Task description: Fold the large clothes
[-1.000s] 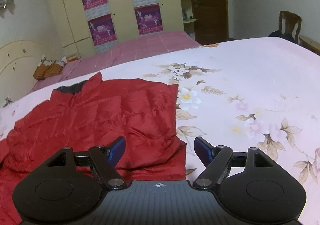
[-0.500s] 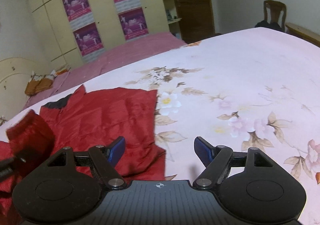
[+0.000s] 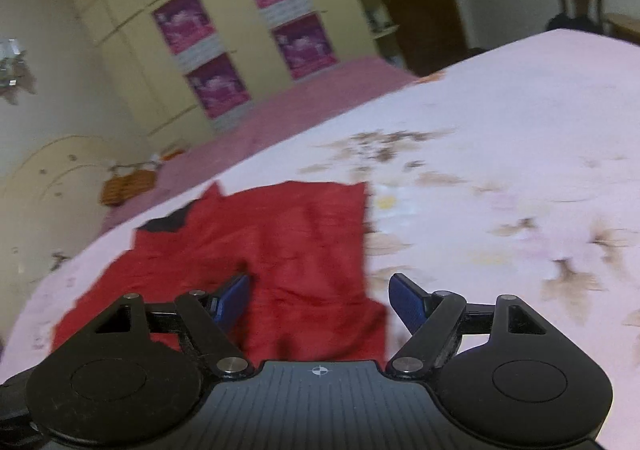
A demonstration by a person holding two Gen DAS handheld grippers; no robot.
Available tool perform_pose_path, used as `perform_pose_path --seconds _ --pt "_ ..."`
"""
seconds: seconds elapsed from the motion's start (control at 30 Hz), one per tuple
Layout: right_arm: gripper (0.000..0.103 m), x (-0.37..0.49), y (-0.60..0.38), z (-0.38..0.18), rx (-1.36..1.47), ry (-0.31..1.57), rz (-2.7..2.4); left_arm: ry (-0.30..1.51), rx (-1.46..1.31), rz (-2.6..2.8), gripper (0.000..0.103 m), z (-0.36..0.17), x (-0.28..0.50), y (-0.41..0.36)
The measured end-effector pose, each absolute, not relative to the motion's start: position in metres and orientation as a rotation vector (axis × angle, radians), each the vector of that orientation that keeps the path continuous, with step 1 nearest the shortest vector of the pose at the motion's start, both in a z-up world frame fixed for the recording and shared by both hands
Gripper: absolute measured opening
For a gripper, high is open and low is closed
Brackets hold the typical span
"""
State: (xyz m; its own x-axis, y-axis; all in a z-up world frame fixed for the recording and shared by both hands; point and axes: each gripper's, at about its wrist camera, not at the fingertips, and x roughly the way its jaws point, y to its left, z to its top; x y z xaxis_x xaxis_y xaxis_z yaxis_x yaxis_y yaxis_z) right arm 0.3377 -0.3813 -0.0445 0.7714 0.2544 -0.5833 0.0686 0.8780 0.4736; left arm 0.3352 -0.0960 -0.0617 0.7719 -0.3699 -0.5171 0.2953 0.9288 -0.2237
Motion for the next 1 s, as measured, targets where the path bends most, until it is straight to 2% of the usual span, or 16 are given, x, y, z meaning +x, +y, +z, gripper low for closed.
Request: perform_pose_path --seconds 0.03,0.17,0.2,0.23,0.27,0.33,0.47,0.53,0.7,0.8,0.83,0.87,0.9,0.93,0.97,1.0 --pt "0.076 0.342 -0.375 -0.046 0.508 0.702 0.131 0.567 -0.132 -0.287 0.054 -0.060 0.331 -0.072" --pt "0.075 0.361 -0.350 -0.058 0.544 0.757 0.216 0.583 -0.123 -0.077 0.053 -0.066 0.332 0.006" --pt "0.071 0.365 -0.342 -0.061 0.533 0.779 0.236 0.588 -0.120 -0.054 0.053 -0.069 0.333 0.017" --pt "0.042 0.369 -0.336 -0.064 0.518 0.799 0.254 0.598 -0.117 -0.053 0.053 -0.073 0.336 0.026" --pt "0.027 0.374 -0.328 -0.067 0.499 0.831 0.263 0.627 -0.114 -0.058 0.053 -0.079 0.342 0.032" --pt "0.016 0.372 -0.320 -0.068 0.452 0.822 0.242 0.655 -0.114 -0.076 0.049 -0.088 0.347 0.039" --pt "0.016 0.354 -0.317 -0.044 0.341 0.700 0.193 0.628 -0.069 -0.125 0.049 -0.095 0.346 0.030" --pt "0.016 0.351 -0.312 -0.046 0.276 0.685 0.167 0.648 -0.053 -0.135 0.049 -0.104 0.346 0.027" --pt "0.016 0.369 -0.308 -0.095 0.260 0.838 0.145 0.693 0.006 -0.144 0.050 -0.117 0.360 0.021" --pt "0.016 0.364 -0.306 -0.087 0.246 0.831 0.117 0.689 -0.003 -0.148 0.051 -0.104 0.355 0.024" --pt "0.017 0.361 -0.309 -0.081 0.260 0.811 0.097 0.657 -0.014 -0.140 0.064 -0.095 0.349 0.028" --pt "0.026 0.355 -0.313 -0.072 0.263 0.779 0.079 0.624 -0.019 -0.127 0.074 -0.088 0.344 0.033" --pt "0.040 0.349 -0.313 -0.062 0.251 0.735 0.048 0.596 -0.019 -0.113 0.088 -0.080 0.341 0.035" --pt "0.071 0.343 -0.312 -0.051 0.228 0.673 0.028 0.578 -0.023 -0.111 0.087 -0.075 0.344 0.036" --pt "0.076 0.344 -0.309 -0.046 0.212 0.640 0.045 0.579 -0.026 -0.122 0.086 -0.073 0.352 0.036" --pt "0.076 0.348 -0.303 -0.043 0.198 0.630 0.071 0.587 -0.025 -0.133 0.082 -0.073 0.359 0.032"
